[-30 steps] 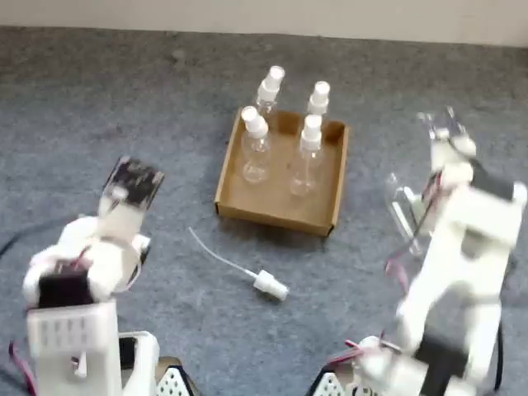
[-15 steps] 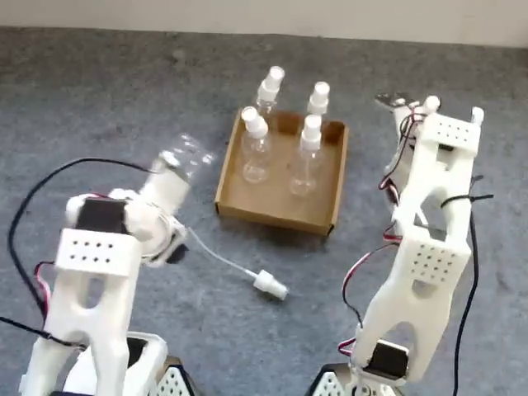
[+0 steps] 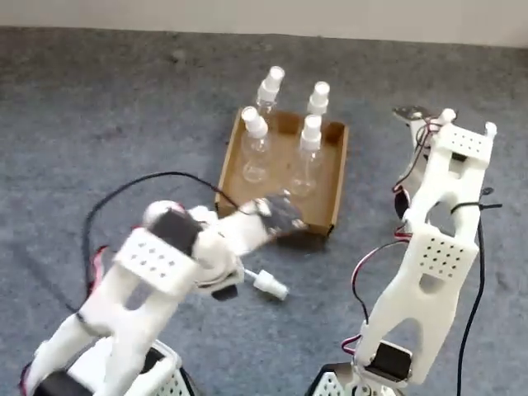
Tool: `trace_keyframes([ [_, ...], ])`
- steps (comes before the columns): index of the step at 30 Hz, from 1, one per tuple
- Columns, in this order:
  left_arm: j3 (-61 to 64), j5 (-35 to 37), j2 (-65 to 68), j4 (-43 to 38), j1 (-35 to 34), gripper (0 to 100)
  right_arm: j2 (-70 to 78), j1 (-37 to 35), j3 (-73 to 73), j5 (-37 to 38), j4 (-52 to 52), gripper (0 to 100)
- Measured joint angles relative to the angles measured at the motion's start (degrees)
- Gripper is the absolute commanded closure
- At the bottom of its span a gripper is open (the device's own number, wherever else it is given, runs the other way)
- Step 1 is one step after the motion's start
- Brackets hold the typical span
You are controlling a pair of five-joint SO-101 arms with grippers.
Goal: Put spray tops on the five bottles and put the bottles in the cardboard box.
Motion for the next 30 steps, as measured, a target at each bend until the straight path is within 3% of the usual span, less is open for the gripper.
trace_keyframes([
  [6, -0.4, -7.6, 14.8, -6.0, 8.4, 77, 0.0, 0.4, 0.0, 0.0, 1.1, 79.2],
  [11, -4.4, -11.6, 25.1, -10.5, 11.3, 77, 0.0, 0.4, -0.4, 0.0, 1.2, 79.1],
  [20, -12.4, -12.3, 35.9, -12.0, 16.9, 78, 0.0, 0.4, -0.4, 0.0, 1.2, 79.1],
  [28, -12.8, -12.3, 43.1, -17.9, 17.1, 99, 0.0, 0.4, -0.4, 0.0, 1.2, 79.1],
  [30, -12.8, -12.2, 44.3, -18.0, 17.3, 100, 0.0, 0.4, -0.4, 0.0, 1.2, 79.1],
])
